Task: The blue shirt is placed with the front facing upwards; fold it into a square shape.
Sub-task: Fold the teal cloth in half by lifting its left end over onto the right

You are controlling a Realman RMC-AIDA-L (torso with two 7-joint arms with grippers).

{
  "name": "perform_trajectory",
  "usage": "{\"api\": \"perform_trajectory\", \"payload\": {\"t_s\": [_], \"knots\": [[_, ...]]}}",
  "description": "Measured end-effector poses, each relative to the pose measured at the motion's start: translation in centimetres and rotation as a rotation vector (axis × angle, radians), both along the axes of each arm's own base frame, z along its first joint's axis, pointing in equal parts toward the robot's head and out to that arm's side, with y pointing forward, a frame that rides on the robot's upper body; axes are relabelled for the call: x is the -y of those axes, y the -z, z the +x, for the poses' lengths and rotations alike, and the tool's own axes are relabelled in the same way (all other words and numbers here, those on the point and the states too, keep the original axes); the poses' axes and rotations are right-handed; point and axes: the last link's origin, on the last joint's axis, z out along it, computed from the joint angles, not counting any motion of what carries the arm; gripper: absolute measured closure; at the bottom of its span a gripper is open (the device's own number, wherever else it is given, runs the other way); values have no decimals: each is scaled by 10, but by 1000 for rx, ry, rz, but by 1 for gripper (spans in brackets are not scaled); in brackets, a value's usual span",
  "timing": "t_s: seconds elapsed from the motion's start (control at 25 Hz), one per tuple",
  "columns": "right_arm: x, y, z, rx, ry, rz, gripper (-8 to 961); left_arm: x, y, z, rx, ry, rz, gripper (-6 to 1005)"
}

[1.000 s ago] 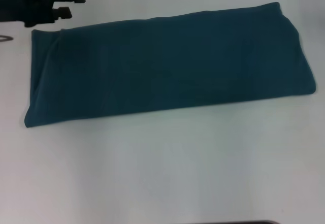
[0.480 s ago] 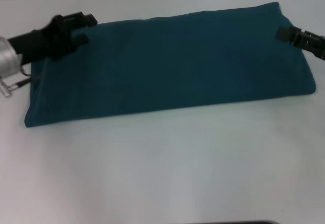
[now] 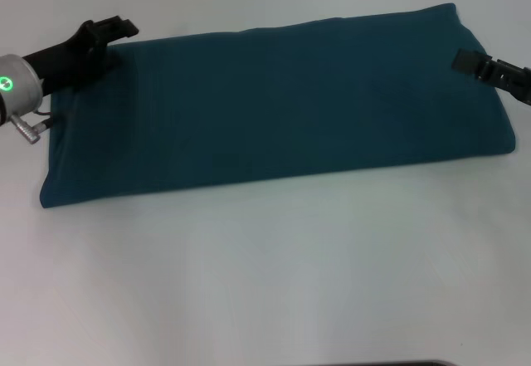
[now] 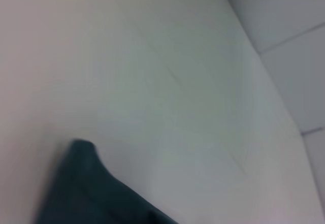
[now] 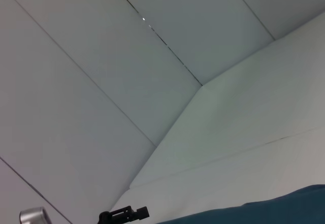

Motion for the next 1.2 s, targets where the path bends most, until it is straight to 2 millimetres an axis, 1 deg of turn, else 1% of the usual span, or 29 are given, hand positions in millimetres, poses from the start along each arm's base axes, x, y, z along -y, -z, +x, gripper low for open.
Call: {"api": "perform_trajectory", "payload": {"t_s": [0.2, 0.4, 0.52, 0.64, 0.68, 0.8, 0.84, 0.96, 1.04, 1.12, 1.2], "knots": [[0, 0, 0, -5, 4, -3, 46, -1, -3, -11, -33, -41, 18, 373], [0, 0, -1, -14, 7, -9, 46, 0, -6, -15, -44, -51, 21, 370], [1, 0, -1, -22, 5, -14, 46, 4, -14, -15, -23, -30, 28, 368], [2, -3, -2, -19, -4, -17, 47, 15, -27, -11, 25, 36, 29, 366], [2, -3, -1, -15, -7, -20, 47, 22, -31, -8, 48, 72, 15, 365], [3, -3, 0, 3, -11, -36, 47, 38, -39, -5, 100, 148, -59, 363], [4, -2, 1, 10, -11, -43, 47, 44, -41, -7, 121, 157, -98, 362], [7, 0, 4, 37, -9, -66, 47, 57, -43, -16, 150, 130, -173, 360], [7, 0, 6, 45, -5, -71, 47, 65, -43, -27, 148, 73, -194, 359], [8, 1, 7, 48, -2, -71, 47, 70, -41, -39, 140, 12, -172, 358], [7, 1, 6, 49, -3, -71, 47, 69, -39, -44, 128, -22, -141, 356]]}}
